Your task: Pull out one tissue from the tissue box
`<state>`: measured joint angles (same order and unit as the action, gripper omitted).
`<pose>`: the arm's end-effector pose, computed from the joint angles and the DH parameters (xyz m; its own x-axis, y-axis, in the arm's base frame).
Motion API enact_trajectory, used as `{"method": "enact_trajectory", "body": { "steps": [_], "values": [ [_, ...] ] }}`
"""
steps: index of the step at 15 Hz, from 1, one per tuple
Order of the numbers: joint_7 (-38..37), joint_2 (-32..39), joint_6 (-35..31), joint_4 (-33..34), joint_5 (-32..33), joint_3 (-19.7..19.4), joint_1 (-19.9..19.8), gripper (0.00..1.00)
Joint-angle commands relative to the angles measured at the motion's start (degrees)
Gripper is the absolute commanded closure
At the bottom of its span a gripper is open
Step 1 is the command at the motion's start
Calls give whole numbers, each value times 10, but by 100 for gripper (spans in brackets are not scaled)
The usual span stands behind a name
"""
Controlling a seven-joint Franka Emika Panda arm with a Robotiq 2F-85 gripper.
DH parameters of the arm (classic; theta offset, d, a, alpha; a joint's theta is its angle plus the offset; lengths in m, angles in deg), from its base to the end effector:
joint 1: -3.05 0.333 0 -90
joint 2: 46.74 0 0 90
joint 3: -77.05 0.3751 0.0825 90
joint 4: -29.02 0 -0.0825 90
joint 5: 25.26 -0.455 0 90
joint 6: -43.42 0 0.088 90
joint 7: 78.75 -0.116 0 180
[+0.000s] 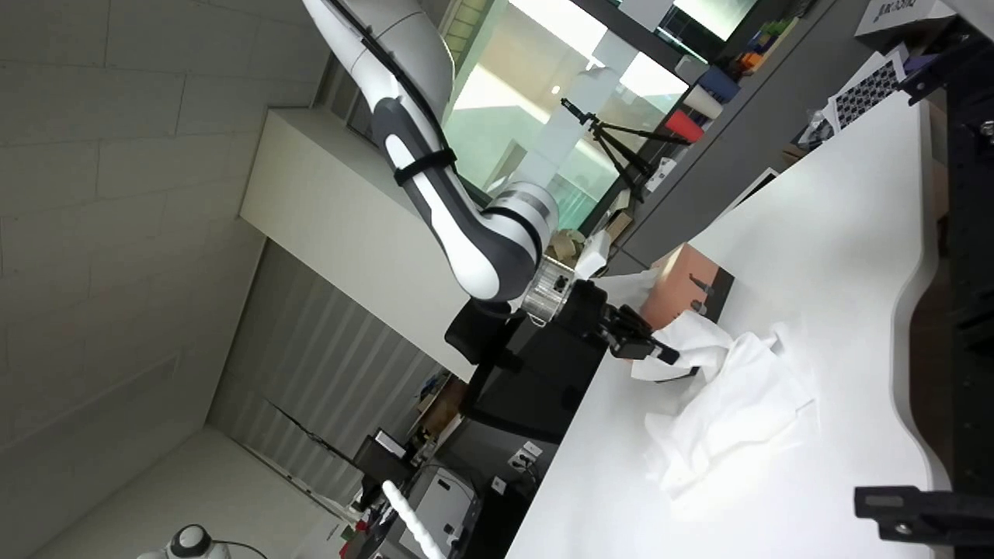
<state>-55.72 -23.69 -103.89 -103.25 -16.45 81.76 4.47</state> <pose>0.5552 0.0639 0.1405 0.7933 0.5925 -0.1397 0.5955 -0.8030 -0.0243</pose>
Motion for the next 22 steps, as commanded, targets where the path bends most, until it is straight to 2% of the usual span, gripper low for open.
{"method": "enact_trajectory", "body": {
  "steps": [1,4,10,11,12,13,18,22],
  "values": [
    [-43,19,-66,-2,53,-23,17,100],
    [-64,44,-124,-1,90,-43,32,100],
    [-83,78,-172,-5,128,-78,63,100],
    [-92,79,-177,-5,130,-85,69,74],
    [-93,79,-174,-5,128,-86,71,74],
    [-97,73,-170,-7,127,-88,74,69],
    [-94,19,-152,-23,114,-77,64,34],
    [-88,-33,-110,-27,102,-65,51,7]
  ]
}}
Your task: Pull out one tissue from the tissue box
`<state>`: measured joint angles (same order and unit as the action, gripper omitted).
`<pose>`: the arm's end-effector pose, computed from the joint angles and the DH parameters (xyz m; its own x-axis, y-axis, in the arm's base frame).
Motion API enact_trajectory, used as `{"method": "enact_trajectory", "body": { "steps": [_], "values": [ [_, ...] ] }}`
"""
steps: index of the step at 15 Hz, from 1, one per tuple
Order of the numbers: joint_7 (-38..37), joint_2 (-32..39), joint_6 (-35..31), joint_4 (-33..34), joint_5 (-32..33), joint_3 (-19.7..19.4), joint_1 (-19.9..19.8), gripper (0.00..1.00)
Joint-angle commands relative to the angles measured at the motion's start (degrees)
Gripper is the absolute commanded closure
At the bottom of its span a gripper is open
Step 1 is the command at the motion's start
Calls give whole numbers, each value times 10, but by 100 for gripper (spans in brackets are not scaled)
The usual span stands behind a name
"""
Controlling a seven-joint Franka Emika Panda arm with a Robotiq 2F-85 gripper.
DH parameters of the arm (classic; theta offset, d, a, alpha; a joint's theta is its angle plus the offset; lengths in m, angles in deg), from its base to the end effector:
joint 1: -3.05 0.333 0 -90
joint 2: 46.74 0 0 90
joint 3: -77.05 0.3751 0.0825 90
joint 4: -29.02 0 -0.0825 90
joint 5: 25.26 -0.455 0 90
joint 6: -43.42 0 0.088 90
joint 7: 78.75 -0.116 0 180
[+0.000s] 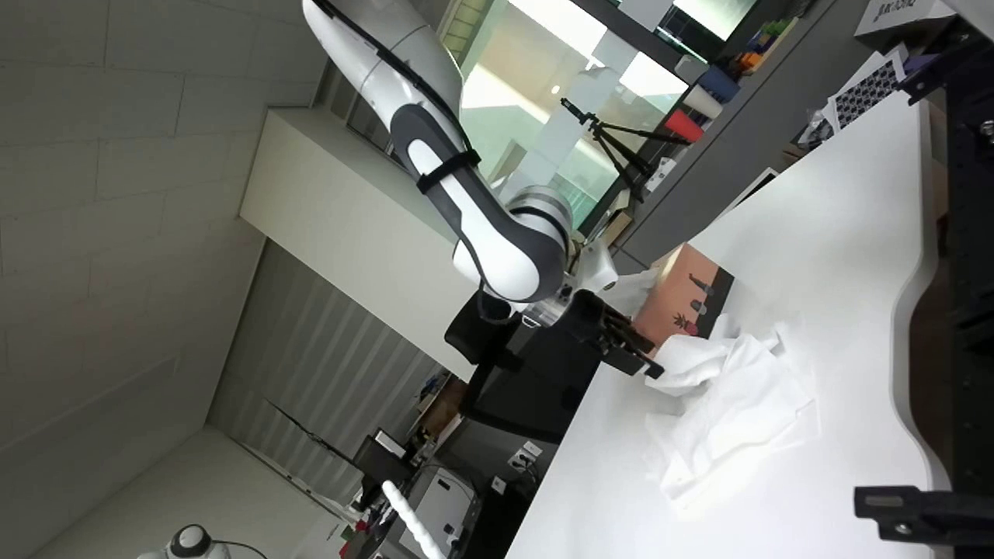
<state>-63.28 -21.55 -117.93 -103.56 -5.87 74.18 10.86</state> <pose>0.5722 0.0634 0.1361 0.7781 0.6281 -0.0043 0.6215 -0.7689 0.1501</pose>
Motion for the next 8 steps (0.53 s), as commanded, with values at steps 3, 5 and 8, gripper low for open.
{"method": "enact_trajectory", "body": {
  "steps": [3,5,8],
  "values": [
    [-11,-82,68,-25,-6,15,-19,0],
    [-3,-58,54,-7,4,18,-22,0],
    [-3,-53,52,-7,4,20,-23,0]
  ]
}}
